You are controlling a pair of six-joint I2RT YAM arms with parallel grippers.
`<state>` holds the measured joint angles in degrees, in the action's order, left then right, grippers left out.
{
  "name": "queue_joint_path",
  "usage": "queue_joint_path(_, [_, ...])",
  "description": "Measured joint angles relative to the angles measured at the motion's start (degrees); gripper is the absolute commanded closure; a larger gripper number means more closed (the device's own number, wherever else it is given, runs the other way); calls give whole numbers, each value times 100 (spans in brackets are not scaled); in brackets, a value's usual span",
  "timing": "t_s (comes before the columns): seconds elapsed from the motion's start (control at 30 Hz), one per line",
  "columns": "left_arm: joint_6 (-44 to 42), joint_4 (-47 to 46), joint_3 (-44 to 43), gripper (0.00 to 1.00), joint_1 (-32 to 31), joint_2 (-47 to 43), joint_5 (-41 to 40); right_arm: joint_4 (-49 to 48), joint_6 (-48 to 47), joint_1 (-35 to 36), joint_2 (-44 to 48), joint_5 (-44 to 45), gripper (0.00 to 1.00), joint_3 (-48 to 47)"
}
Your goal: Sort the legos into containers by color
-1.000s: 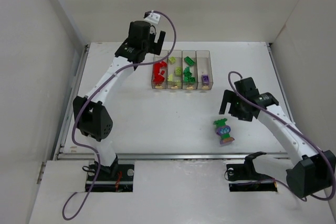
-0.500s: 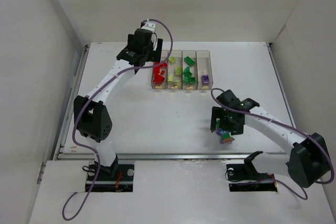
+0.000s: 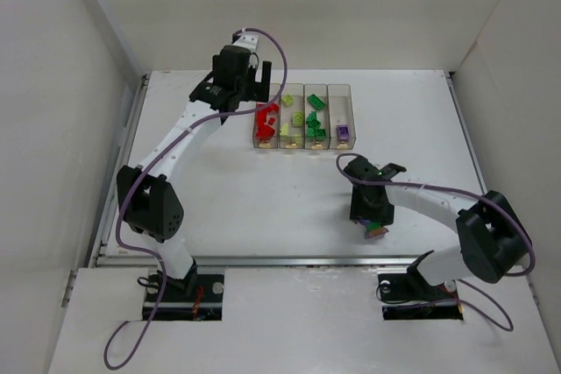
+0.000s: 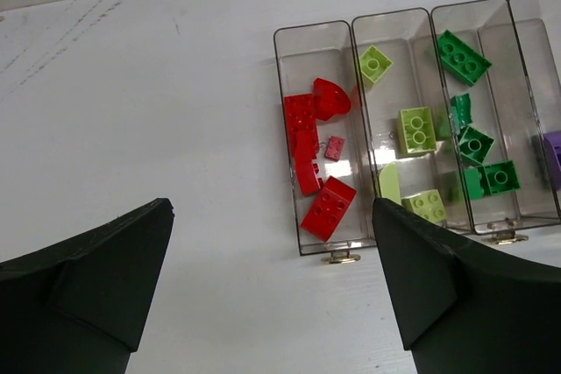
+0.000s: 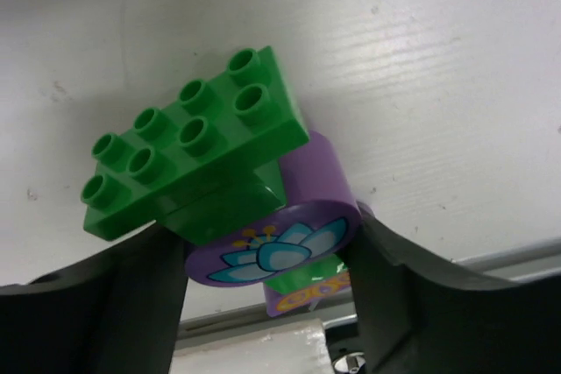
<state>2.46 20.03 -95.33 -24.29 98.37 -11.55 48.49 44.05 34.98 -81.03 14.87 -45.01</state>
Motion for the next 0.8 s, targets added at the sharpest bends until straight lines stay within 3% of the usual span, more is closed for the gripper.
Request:
queue_joint_path(0.13, [-105,52,4,12,0,0,293,-138,-9,72,87,79,60,0])
queue_joint_path(0.27, [-326,122,63,22,0,0,876,-267,-120,120,221,111,76,-13])
queue_joint_path(0.37, [-564,299,125,32,0,0,1484,-251,-369,256,382,120,82,-162])
queue_joint_path(0.47, [-887,492,142,36,-13,-2,2175,-374,-828,330,748,-46,83,-533])
queue_joint_path(0.53, [-1156,616,151,36,-28,-4,2699,-638,-1213,332,1078,-323,83,-826])
queue_joint_path(0.67, [-1759,901,153,31,-96,-70,3644,-1523,-1878,337,1593,-1108,100,-1462])
queue_joint_path(0.8, [-2492,1272,55,29,-232,-175,4376,-2039,-2214,337,1519,-1644,100,-1904])
